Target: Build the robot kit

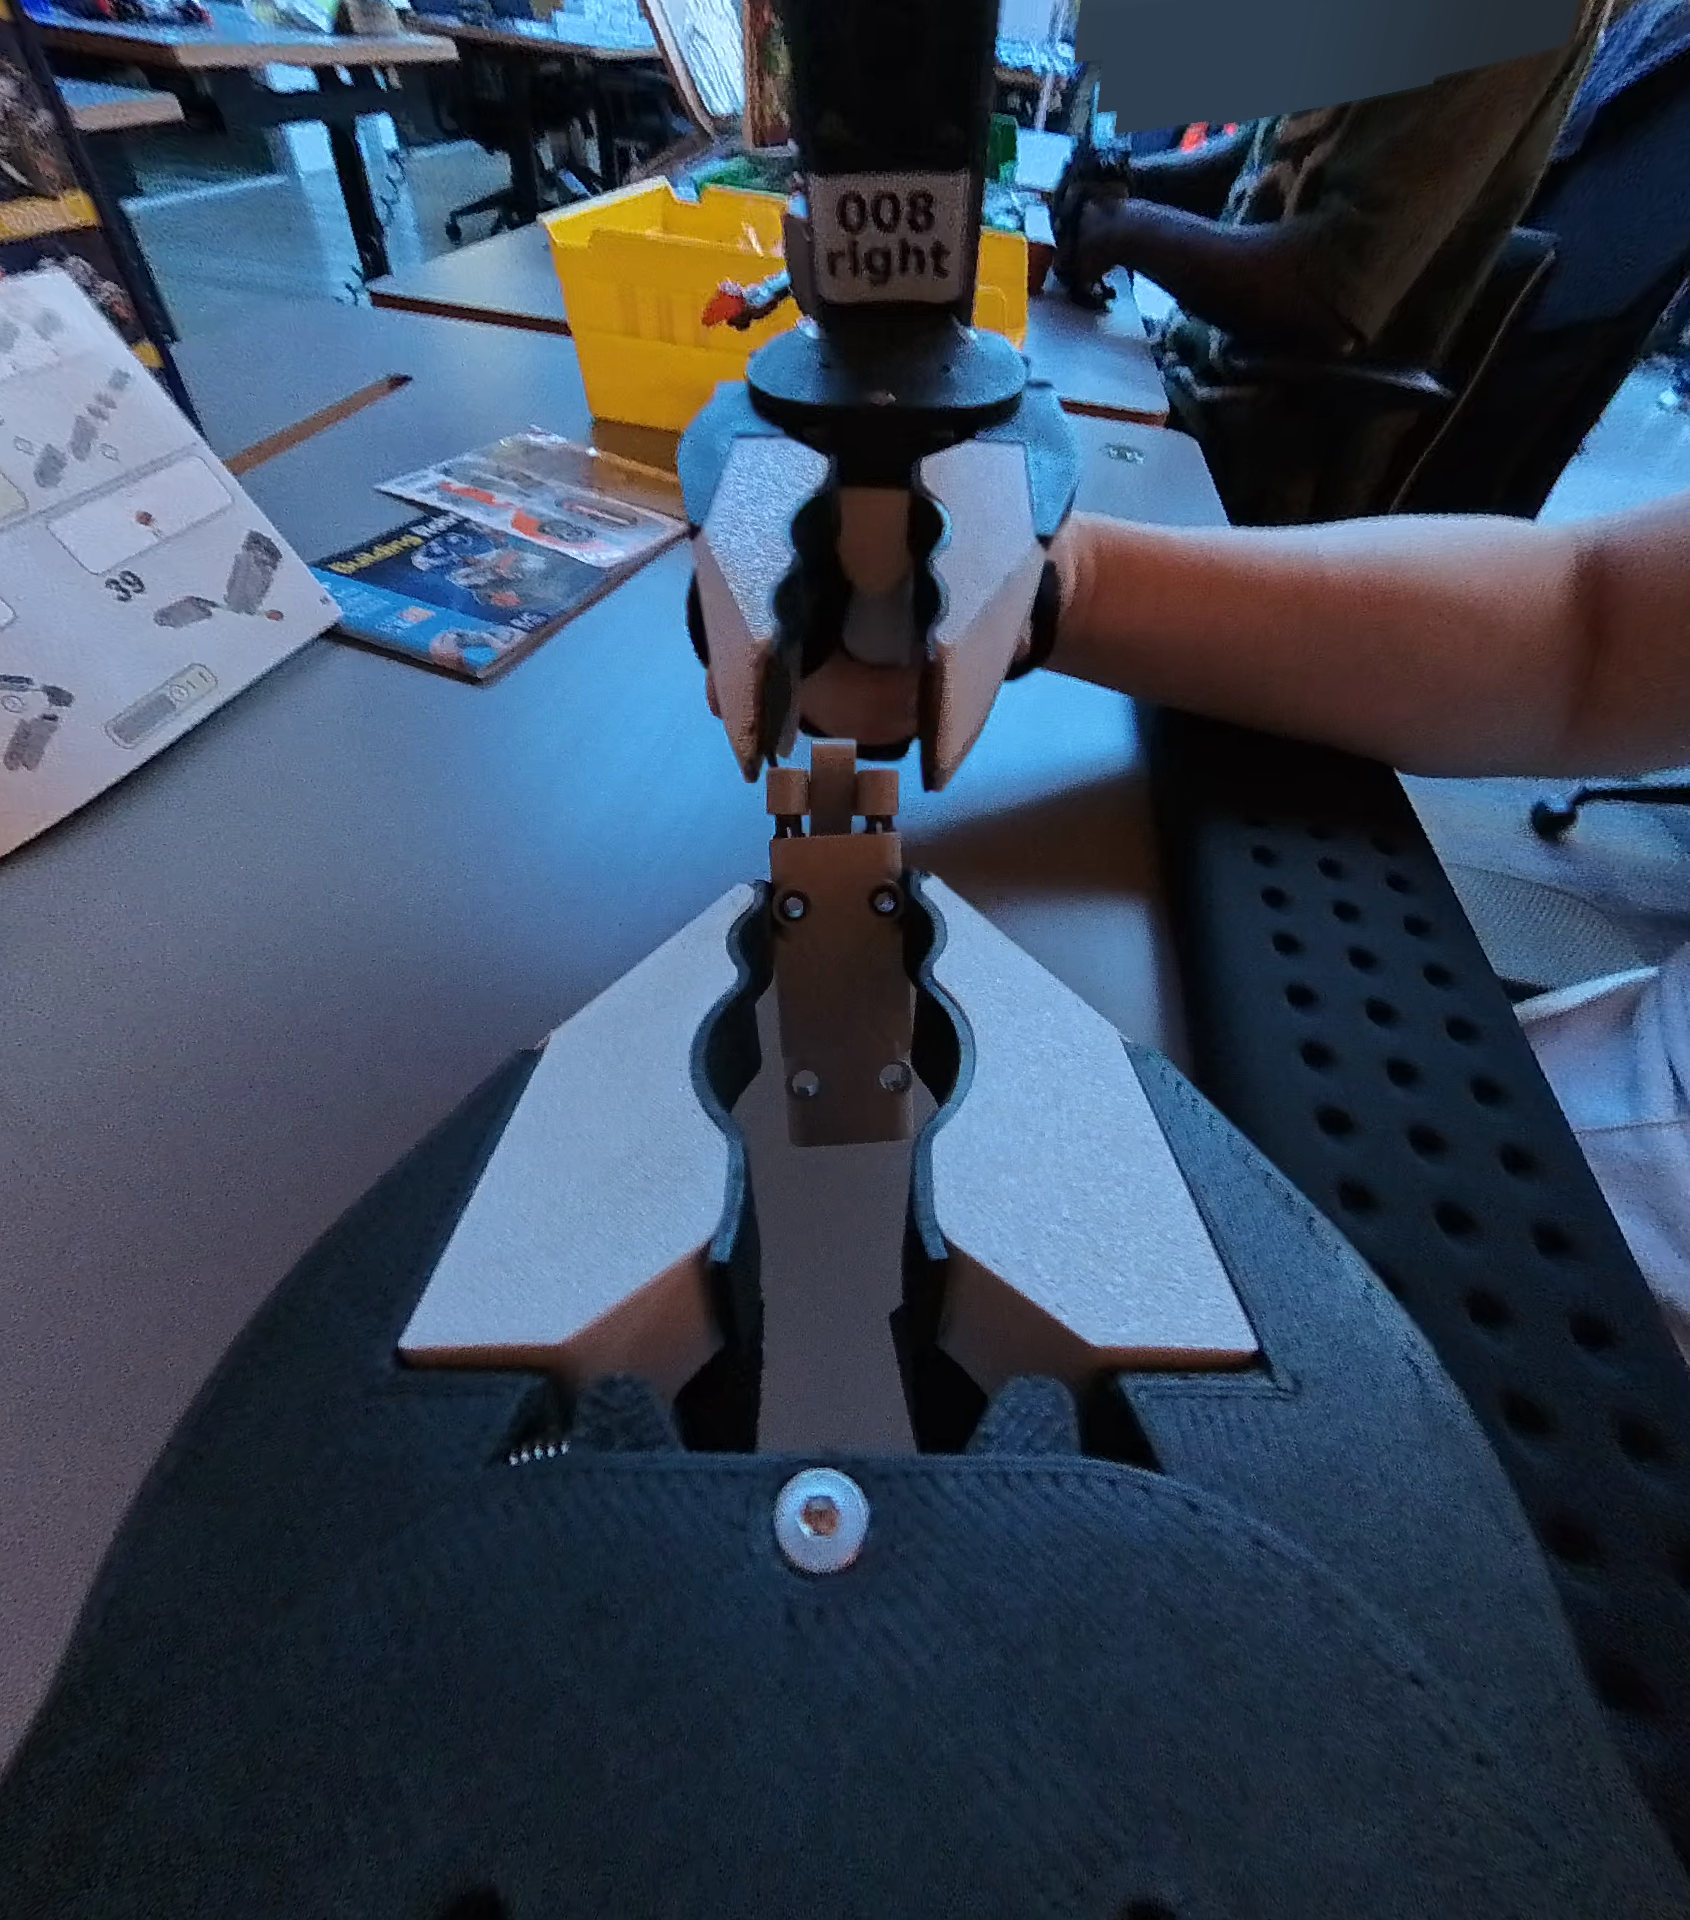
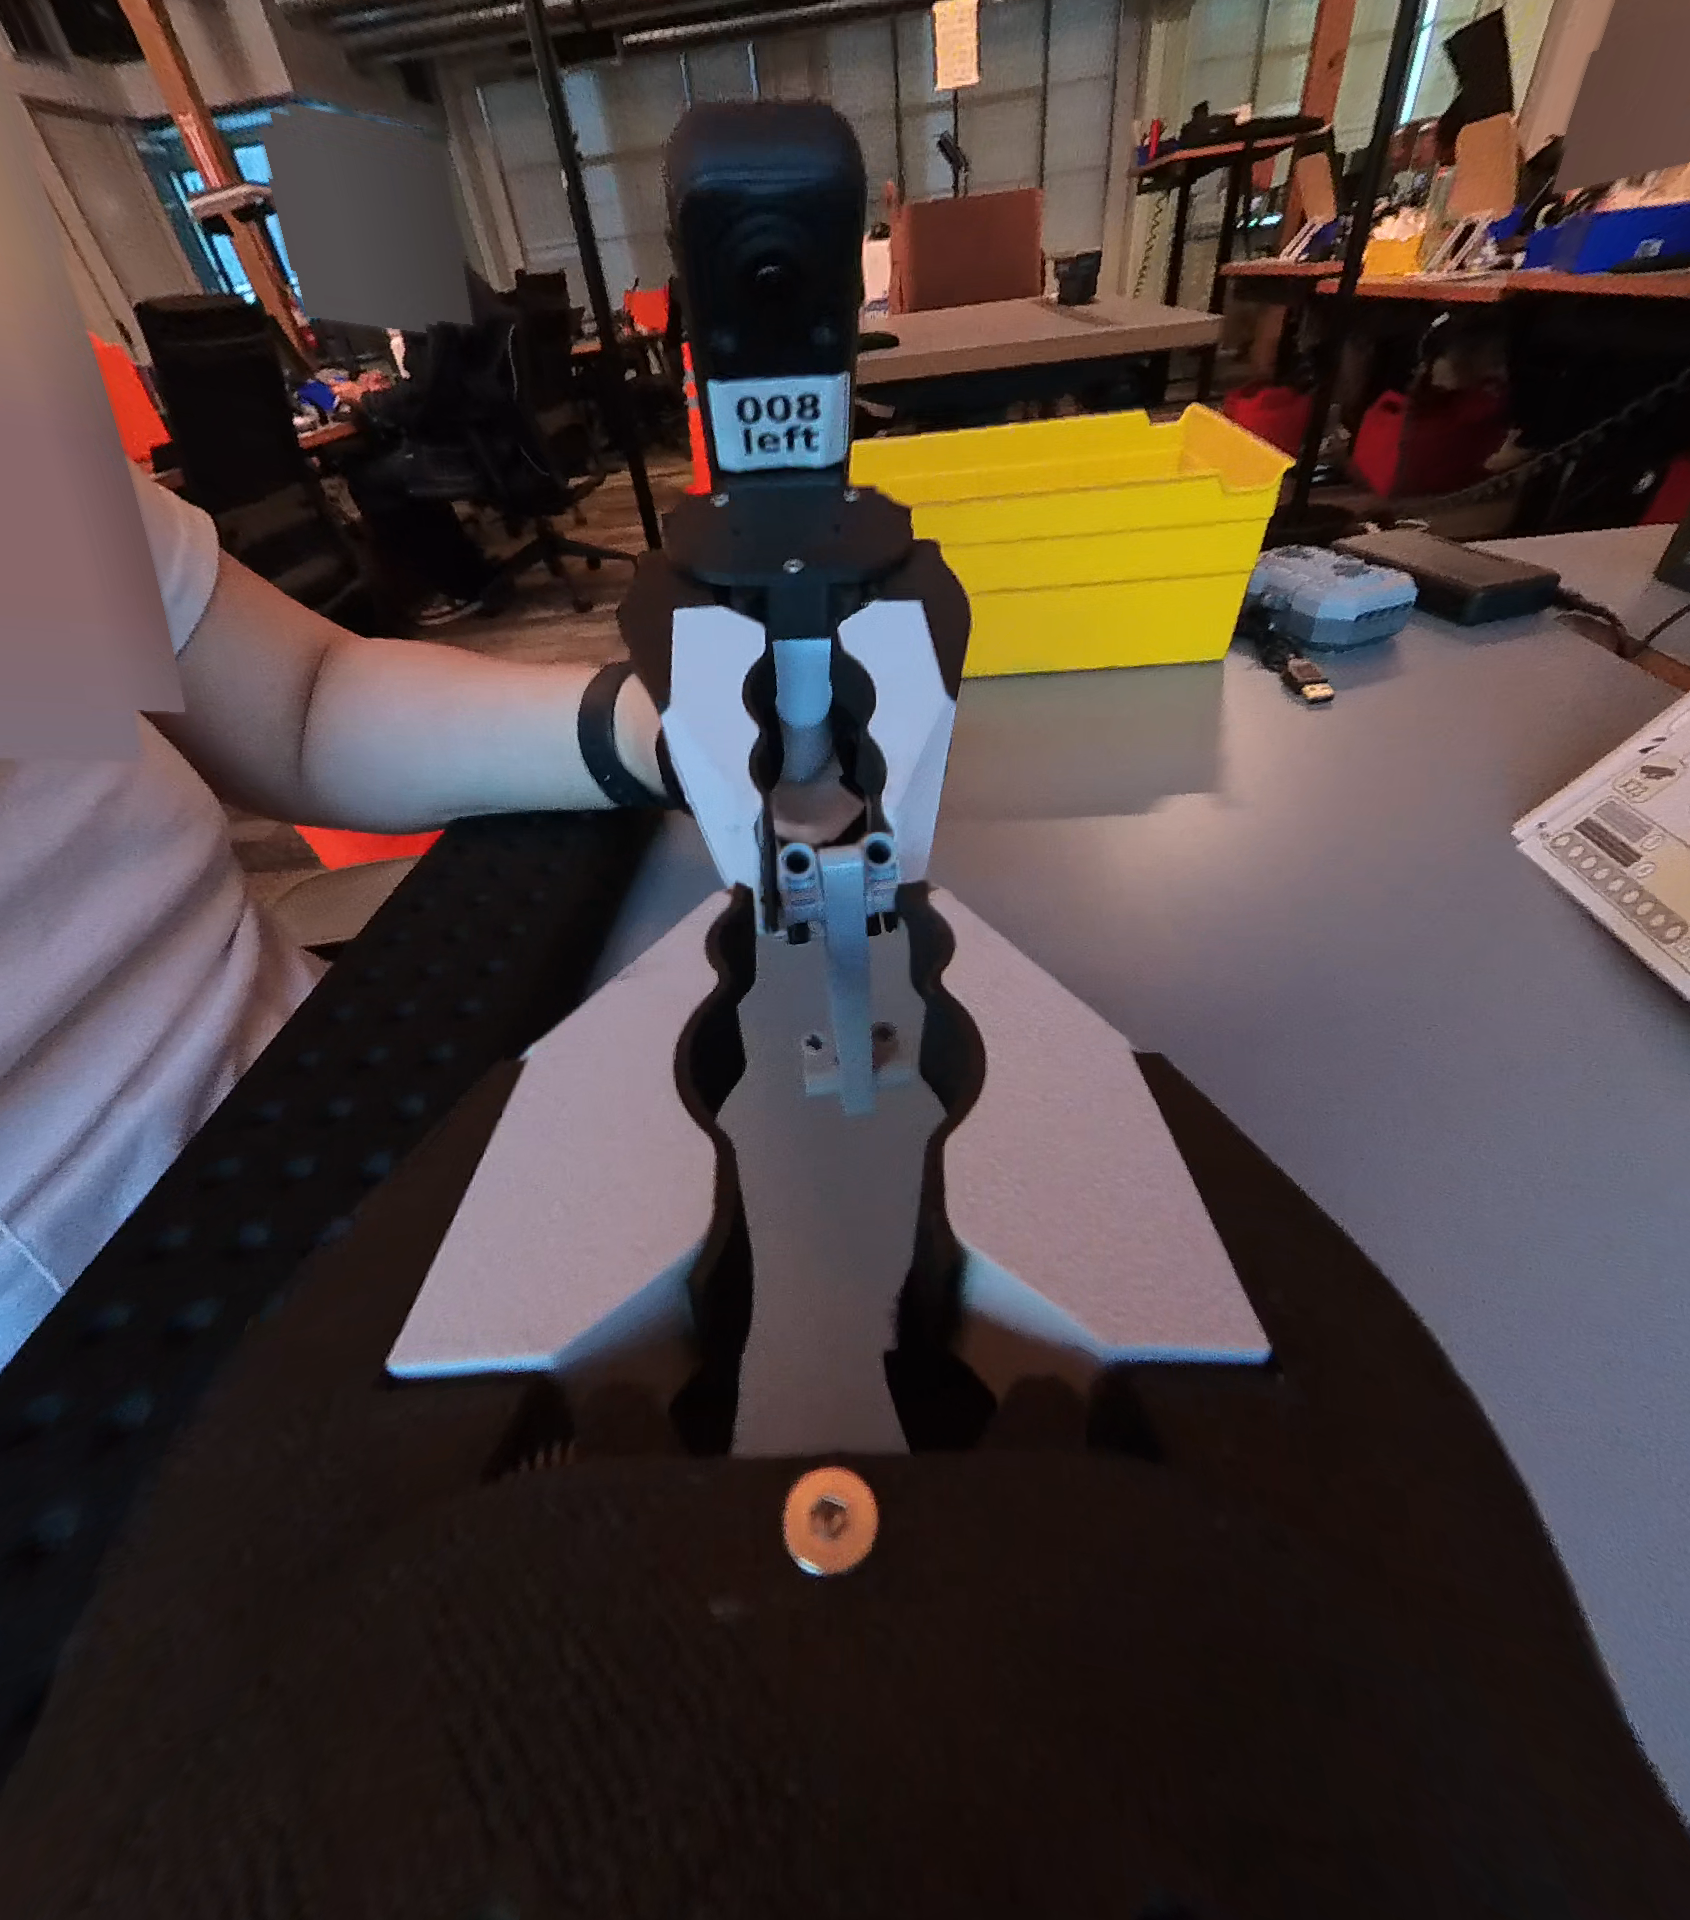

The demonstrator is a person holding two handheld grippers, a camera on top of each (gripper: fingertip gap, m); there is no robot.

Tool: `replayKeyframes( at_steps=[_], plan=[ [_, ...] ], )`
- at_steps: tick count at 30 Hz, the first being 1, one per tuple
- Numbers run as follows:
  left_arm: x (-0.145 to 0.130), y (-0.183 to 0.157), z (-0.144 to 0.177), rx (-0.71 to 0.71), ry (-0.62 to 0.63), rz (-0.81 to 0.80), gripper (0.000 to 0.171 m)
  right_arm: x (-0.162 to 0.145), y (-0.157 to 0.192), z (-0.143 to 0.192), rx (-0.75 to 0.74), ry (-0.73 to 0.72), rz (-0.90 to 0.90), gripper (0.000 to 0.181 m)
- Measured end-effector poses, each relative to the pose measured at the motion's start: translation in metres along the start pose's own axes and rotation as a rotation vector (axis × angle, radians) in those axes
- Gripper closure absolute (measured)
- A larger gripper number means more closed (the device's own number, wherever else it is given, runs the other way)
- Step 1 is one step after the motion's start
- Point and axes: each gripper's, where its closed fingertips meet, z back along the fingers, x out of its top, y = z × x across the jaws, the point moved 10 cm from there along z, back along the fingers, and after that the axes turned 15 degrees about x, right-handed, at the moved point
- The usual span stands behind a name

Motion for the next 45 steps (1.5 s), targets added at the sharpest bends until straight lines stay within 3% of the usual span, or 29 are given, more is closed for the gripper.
replayKeyframes(
  at_steps=[4, 8, 10, 13, 16, 18, 21, 26, 31, 45],
  plan=[
    [0.005, 0.009, 0.006, 0.211, -0.066, -0.017, 0.149, 0.009, -0.007, 0.006, -0.264, -0.03, 0.009, 0.149],
    [0.014, 0.01, 0.017, 0.5, -0.135, -0.1, 0.149, 0.015, -0.01, 0.001, -0.26, -0.253, -0.217, 0.146],
    [0.016, 0.009, 0.016, 0.548, -0.14, -0.066, 0.149, 0.019, -0.007, -0.007, -0.307, -0.248, -0.156, 0.148],
    [0.014, 0.01, 0.01, 0.488, -0.121, 0.107, 0.149, 0.022, 0.003, -0.02, -0.495, 0.023, 0.162, 0.148],
    [0.008, 0.02, 0.008, 0.342, -0.156, 0.428, 0.149, 0.018, 0.014, -0.034, -0.62, 0.283, 0.469, 0.129],
    [0.0, 0.029, 0.009, 0.279, -0.182, 0.608, 0.149, 0.015, 0.017, -0.044, -0.658, 0.352, 0.547, 0.119],
    [-0.009, 0.038, 0.01, 0.237, -0.186, 0.72, 0.149, 0.013, 0.016, -0.055, -0.635, 0.379, 0.541, 0.098],
    [-0.01, 0.034, 0.002, 0.218, -0.127, 0.725, 0.149, 0.006, 0.011, -0.067, -0.65, 0.503, 0.581, 0.096],
    [-0.01, 0.028, -0.006, 0.241, -0.063, 0.667, 0.149, 0.004, 0.009, -0.066, -0.636, 0.531, 0.53, 0.113],
    [-0.01, 0.022, -0.009, 0.278, -0.019, 0.621, 0.149, 0.001, 0.009, -0.066, -0.64, 0.591, 0.489, 0.112]
  ],
)
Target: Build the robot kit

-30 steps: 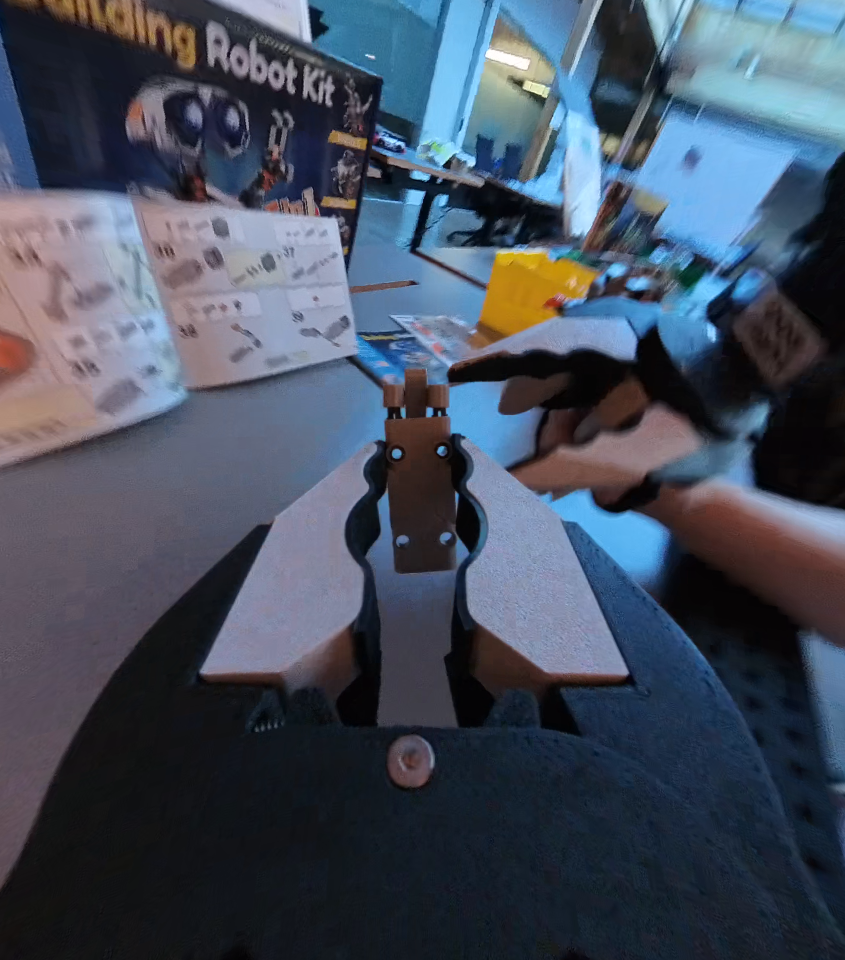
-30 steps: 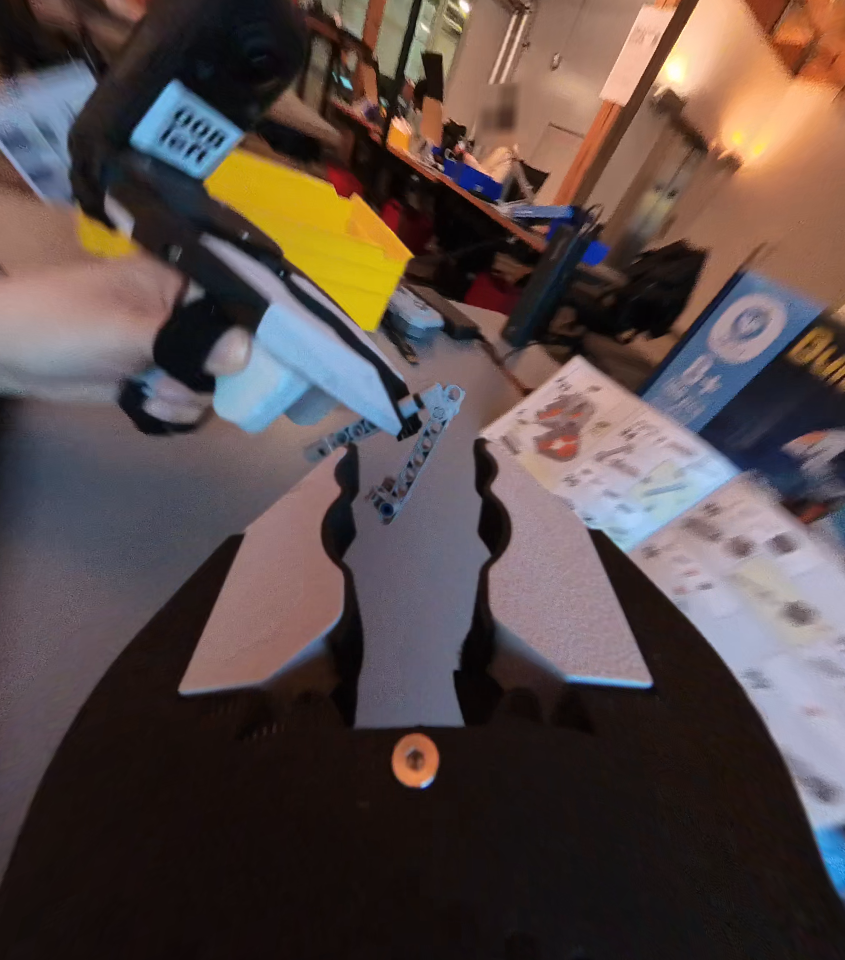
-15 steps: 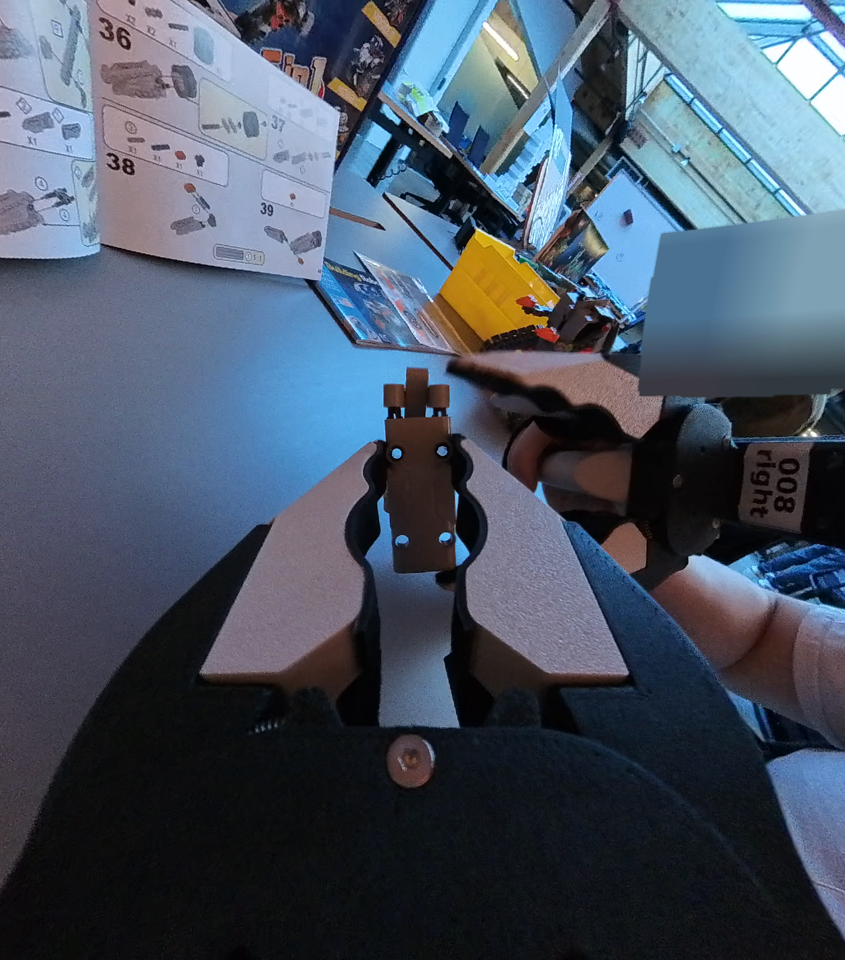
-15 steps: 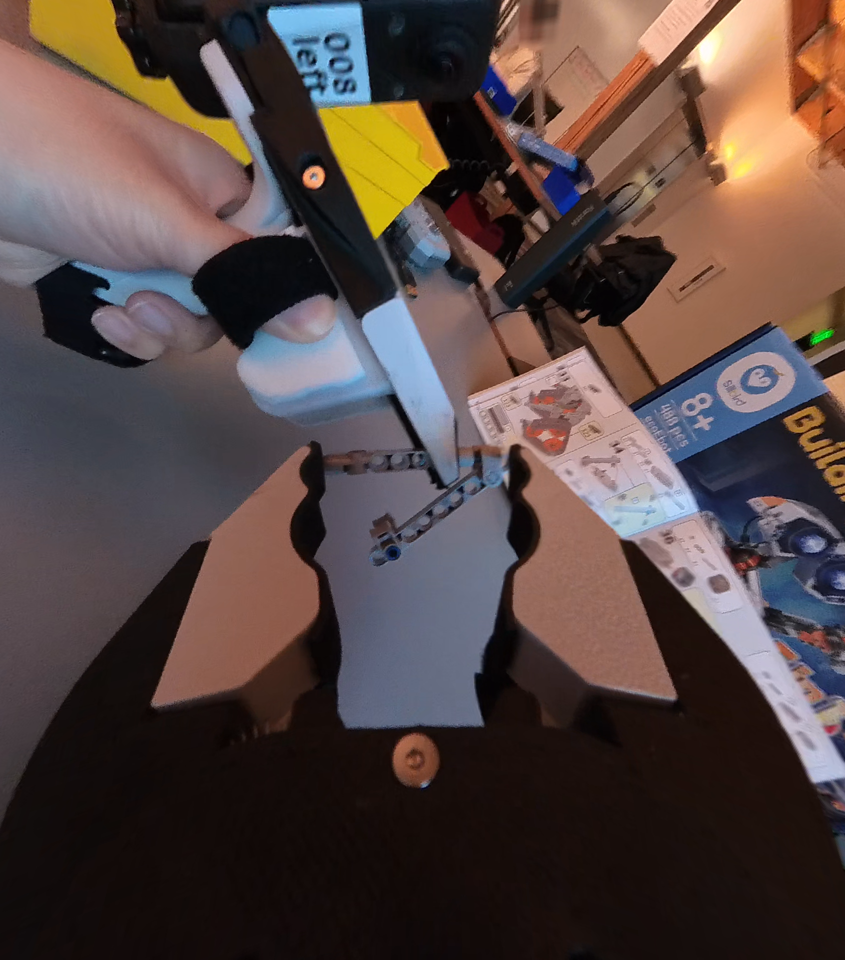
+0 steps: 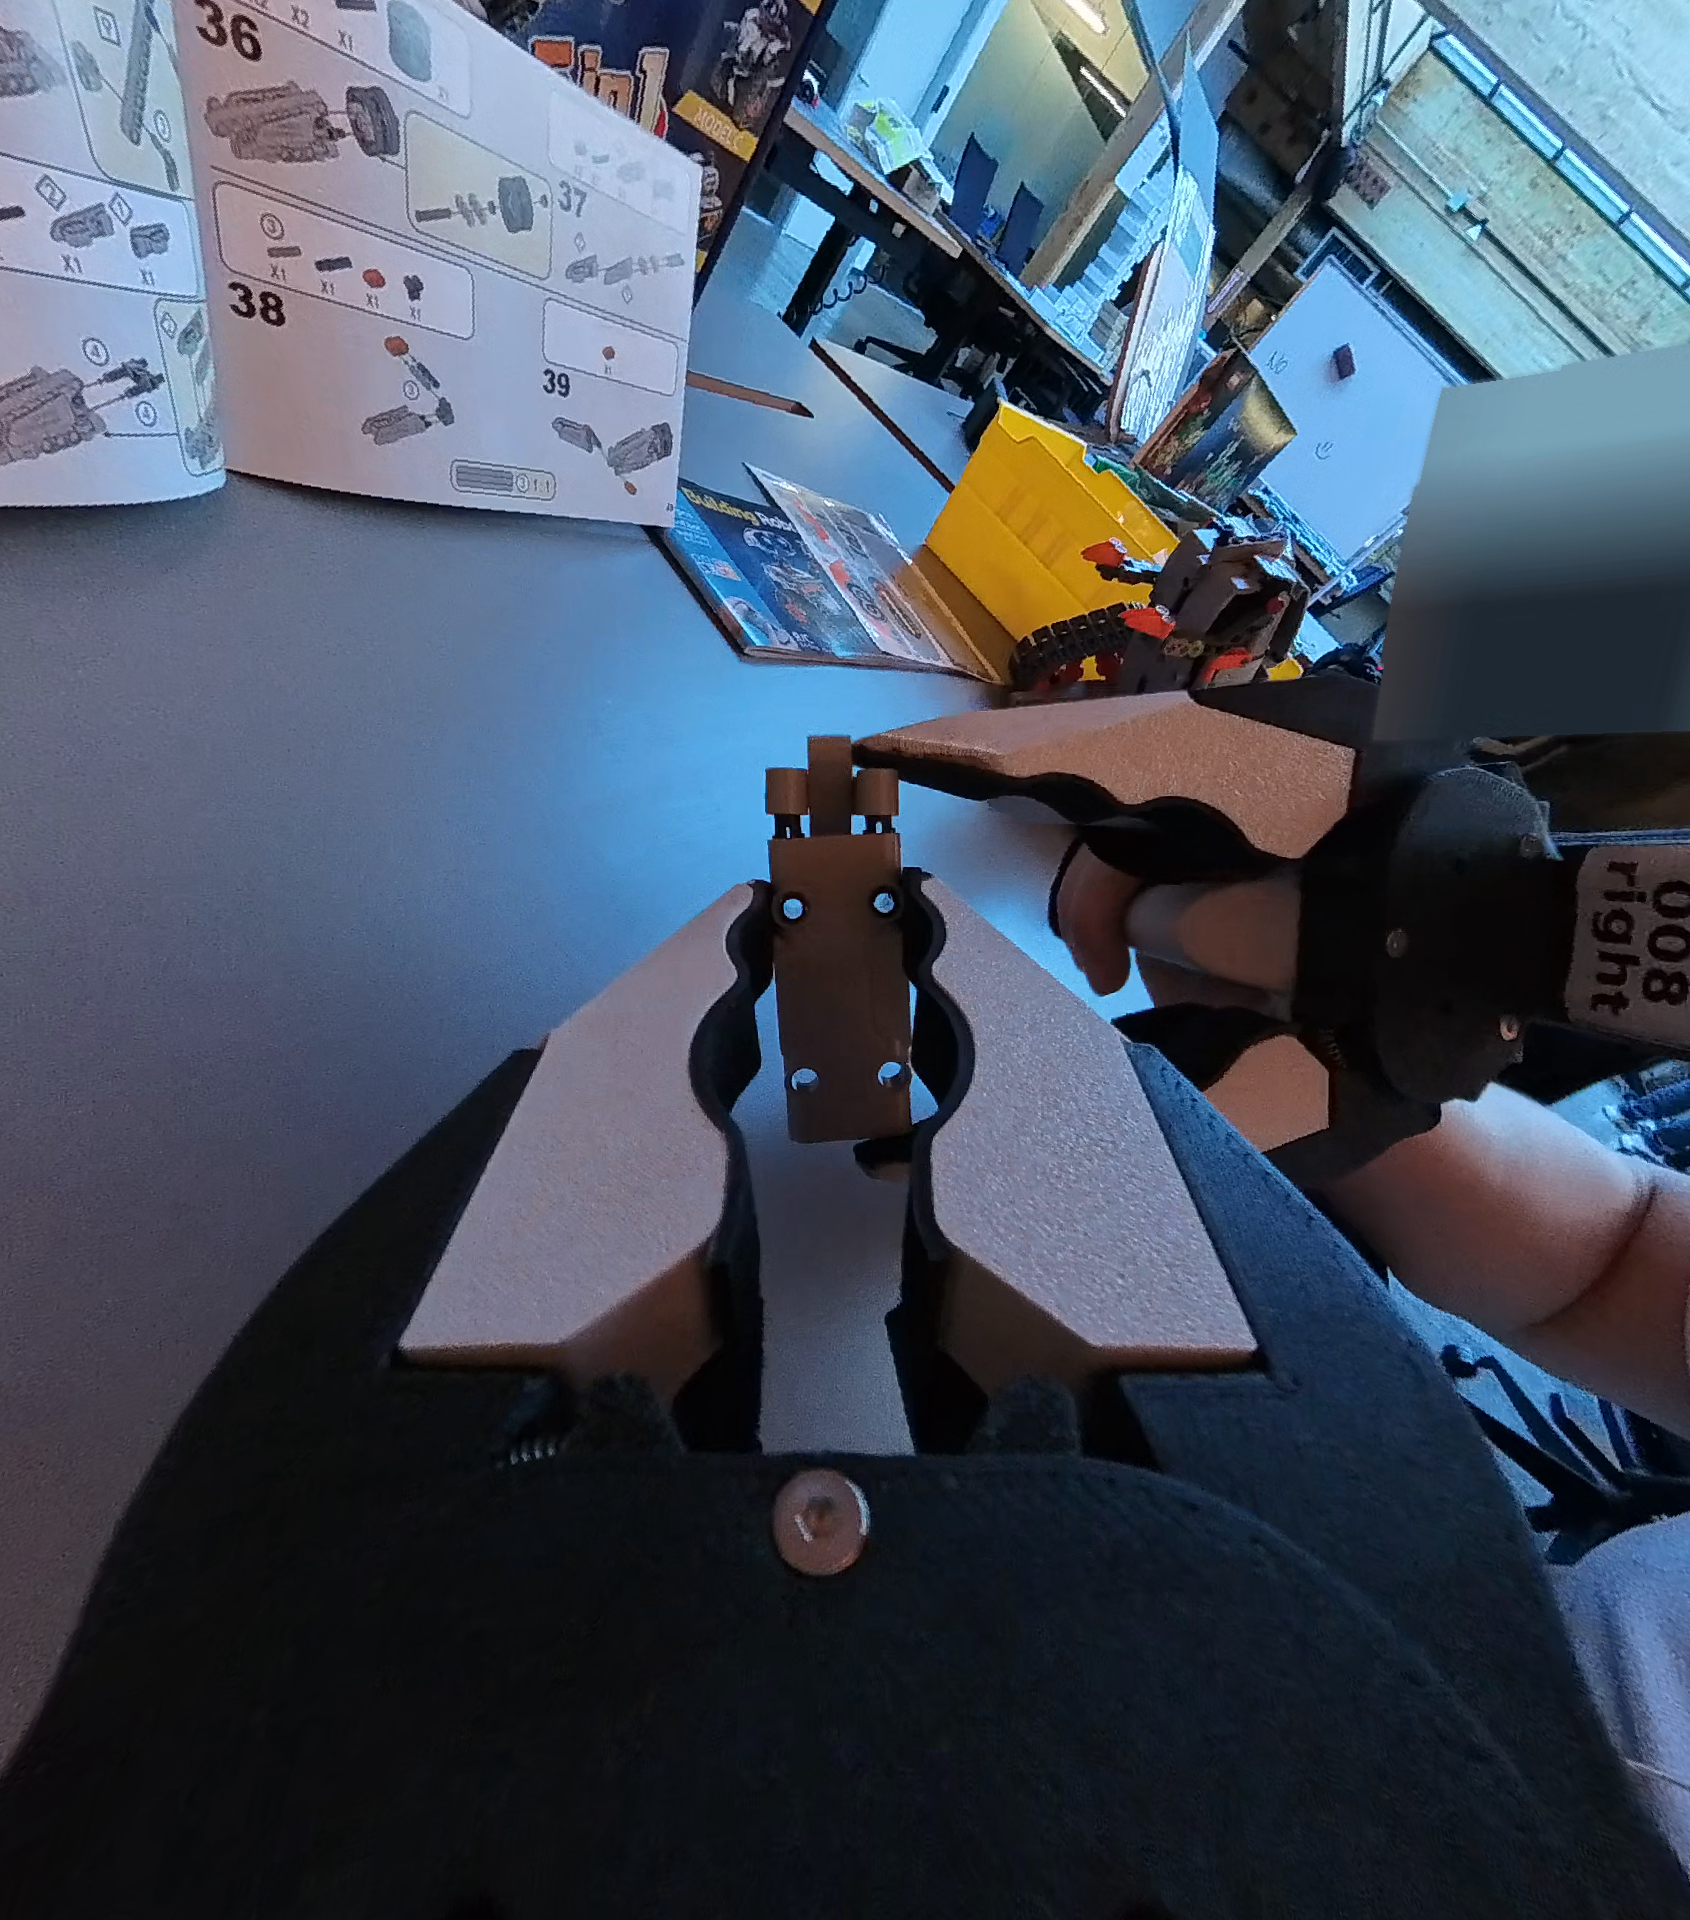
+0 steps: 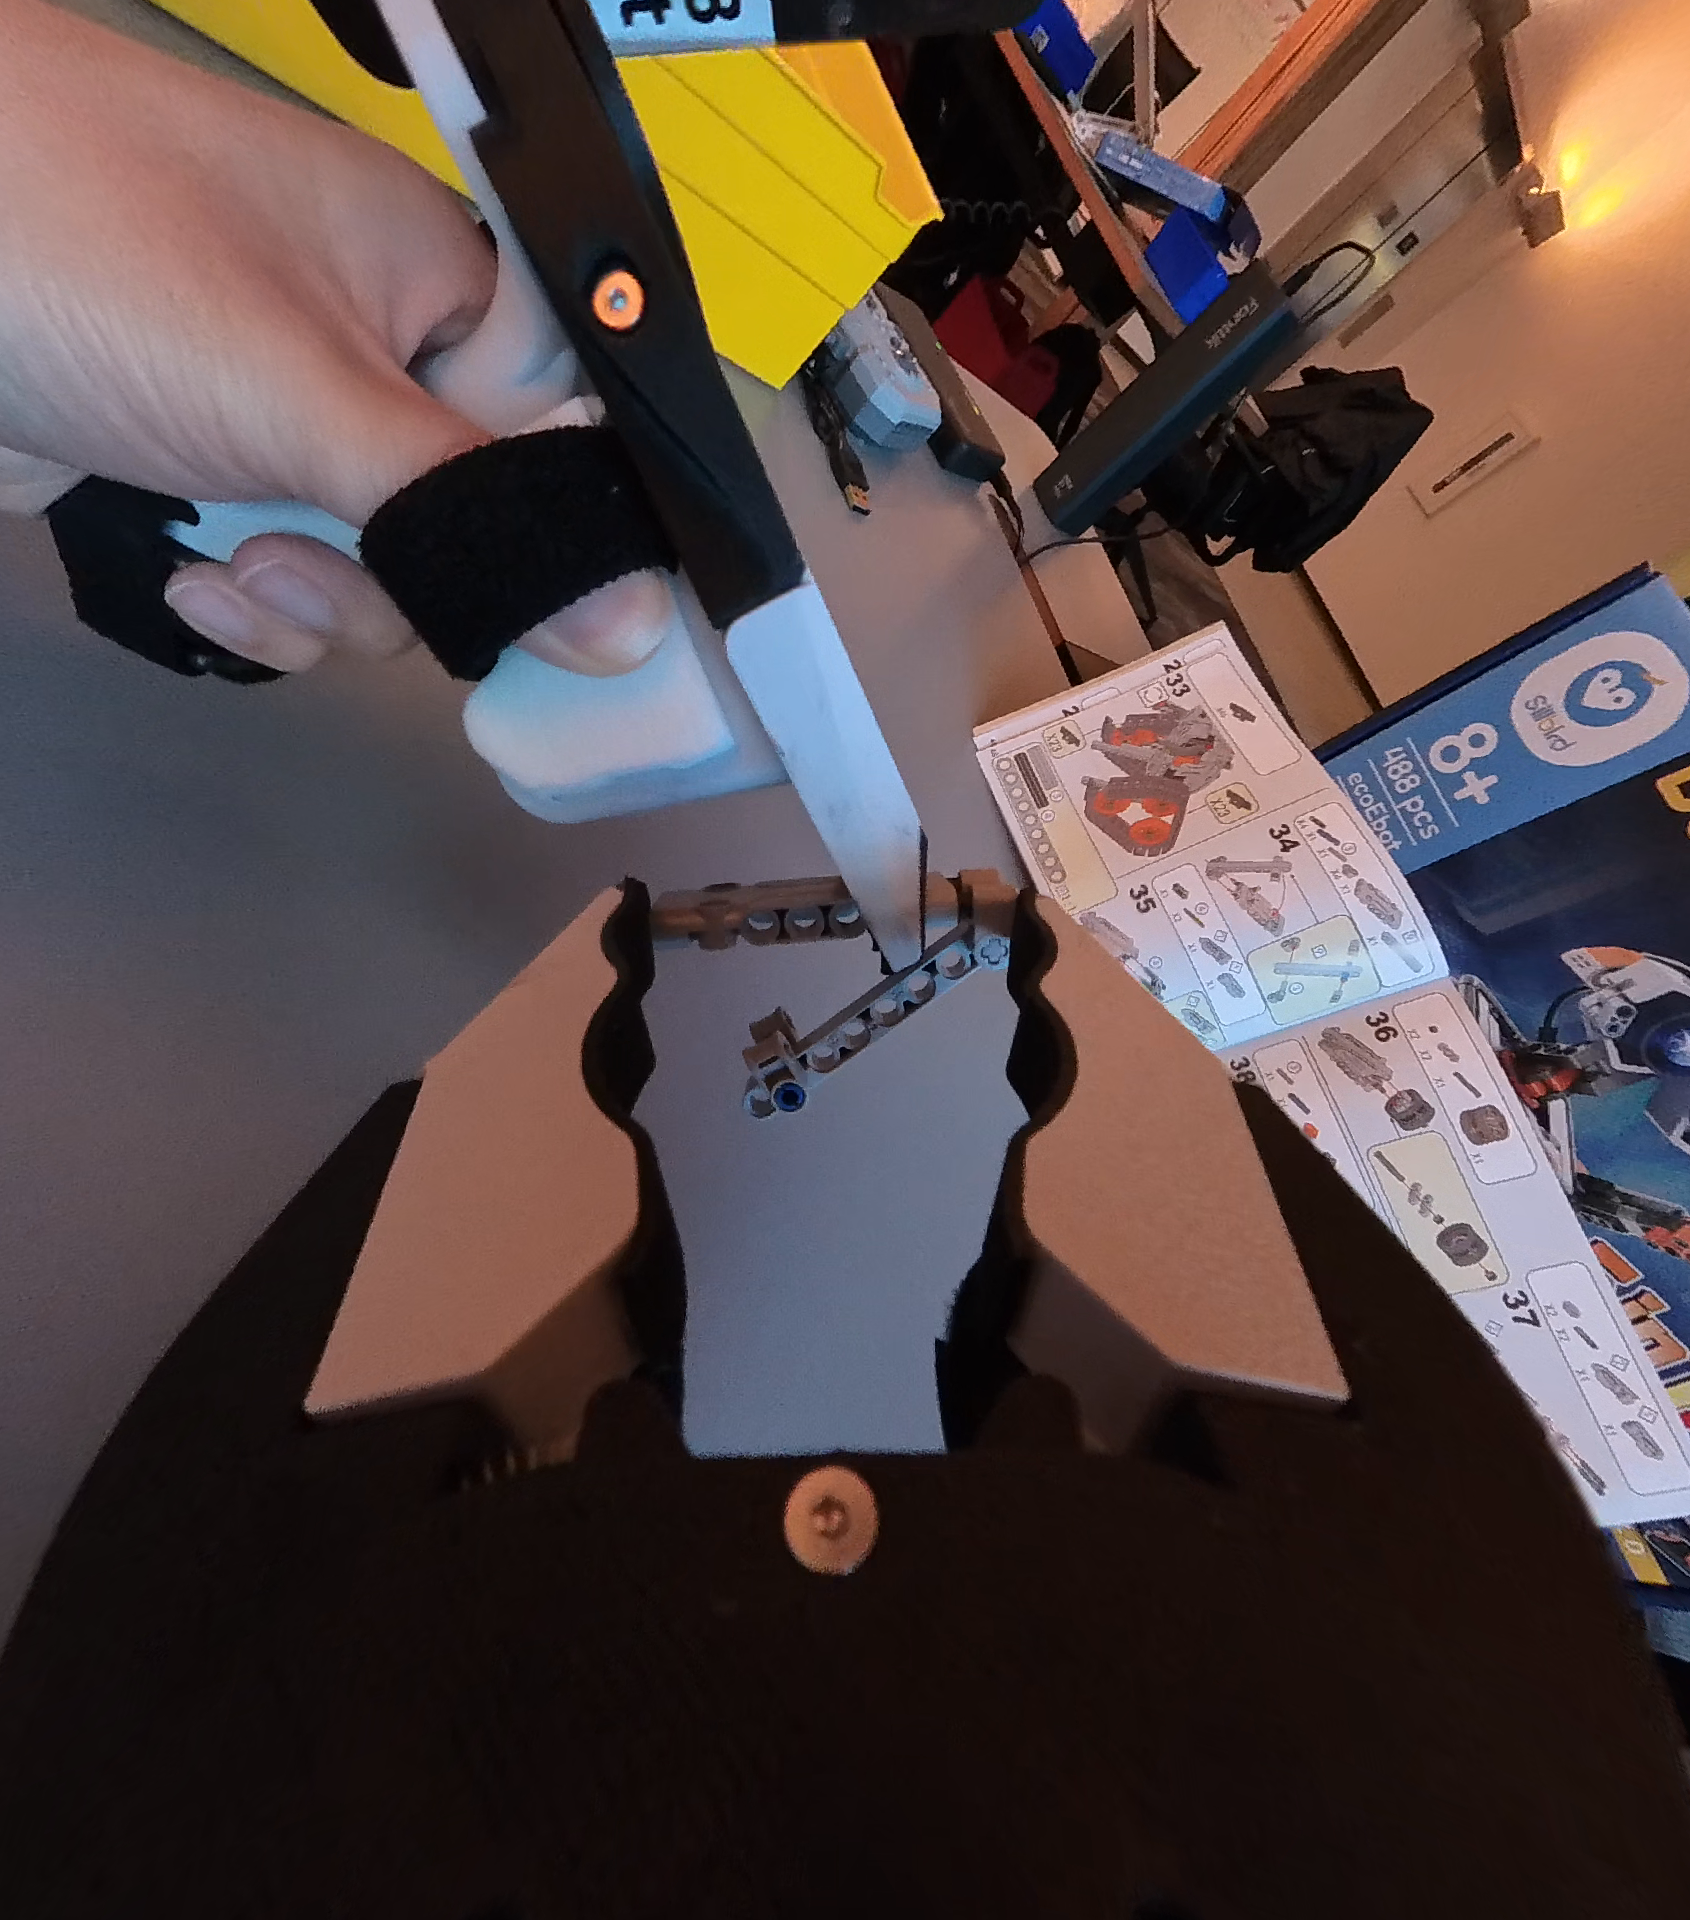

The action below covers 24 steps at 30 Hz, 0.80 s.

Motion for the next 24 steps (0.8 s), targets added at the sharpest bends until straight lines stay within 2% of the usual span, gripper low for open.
replayKeyframes(
  at_steps=[18, 22, 24],
  plan=[
    [-0.005, -0.007, -0.003, 0.091, 0.049, -0.116, 0.149, -0.003, 0.007, -0.002, 0.021, 0.093, 0.06, 0.115],
    [0.005, -0.006, 0.002, 0.094, -0.03, -0.125, 0.149, -0.002, -0.003, -0.002, -0.026, -0.031, 0.034, 0.112],
    [0.011, -0.008, 0.007, 0.149, -0.101, -0.169, 0.15, -0.002, -0.012, 0.006, -0.024, -0.12, -0.078, 0.115]
  ],
)
